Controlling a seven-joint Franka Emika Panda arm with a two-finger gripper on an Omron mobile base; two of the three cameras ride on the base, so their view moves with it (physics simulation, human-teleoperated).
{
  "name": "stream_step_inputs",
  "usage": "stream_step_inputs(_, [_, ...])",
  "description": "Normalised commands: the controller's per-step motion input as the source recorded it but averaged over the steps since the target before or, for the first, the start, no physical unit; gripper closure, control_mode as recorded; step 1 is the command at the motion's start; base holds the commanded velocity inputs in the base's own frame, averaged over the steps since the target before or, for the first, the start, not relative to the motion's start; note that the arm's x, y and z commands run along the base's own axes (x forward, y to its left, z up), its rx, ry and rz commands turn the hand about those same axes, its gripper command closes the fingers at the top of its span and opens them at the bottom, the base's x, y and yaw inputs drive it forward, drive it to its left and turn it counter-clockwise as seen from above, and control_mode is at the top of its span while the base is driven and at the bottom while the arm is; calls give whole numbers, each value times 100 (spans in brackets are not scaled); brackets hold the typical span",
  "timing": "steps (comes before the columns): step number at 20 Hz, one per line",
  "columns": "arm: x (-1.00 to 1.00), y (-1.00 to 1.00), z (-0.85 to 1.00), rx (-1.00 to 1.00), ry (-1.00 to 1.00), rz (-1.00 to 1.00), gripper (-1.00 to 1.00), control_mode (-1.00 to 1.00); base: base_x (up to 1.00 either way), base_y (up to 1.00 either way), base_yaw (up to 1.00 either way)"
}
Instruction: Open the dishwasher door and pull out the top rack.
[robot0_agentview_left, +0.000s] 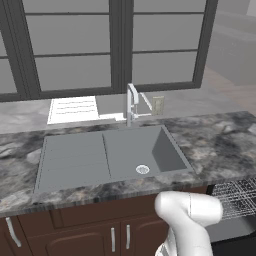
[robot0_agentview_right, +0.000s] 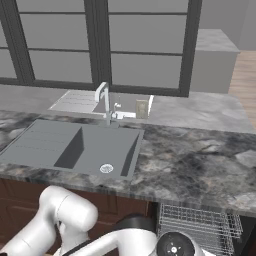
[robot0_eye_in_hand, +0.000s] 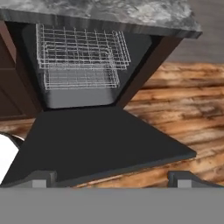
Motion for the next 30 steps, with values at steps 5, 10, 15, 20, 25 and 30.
stream_step_inputs(5, [52, -21, -52, 22, 7, 11, -100, -100, 0, 0, 0])
stream_step_inputs(10, [37, -33, -79, 21, -4, 8, -100, -100, 0, 0, 0])
stream_step_inputs(15, [69, -16, -17, 20, -1, 3, -100, -100, 0, 0, 0])
stream_step_inputs(20, [59, -29, -8, 13, -10, 11, -100, -100, 0, 0, 0])
stream_step_inputs(25, [20, 0, -53, 0, -18, 13, -100, -100, 0, 0, 0])
stream_step_inputs(30, [2, 0, -67, -2, -22, 4, -100, -100, 0, 0, 0])
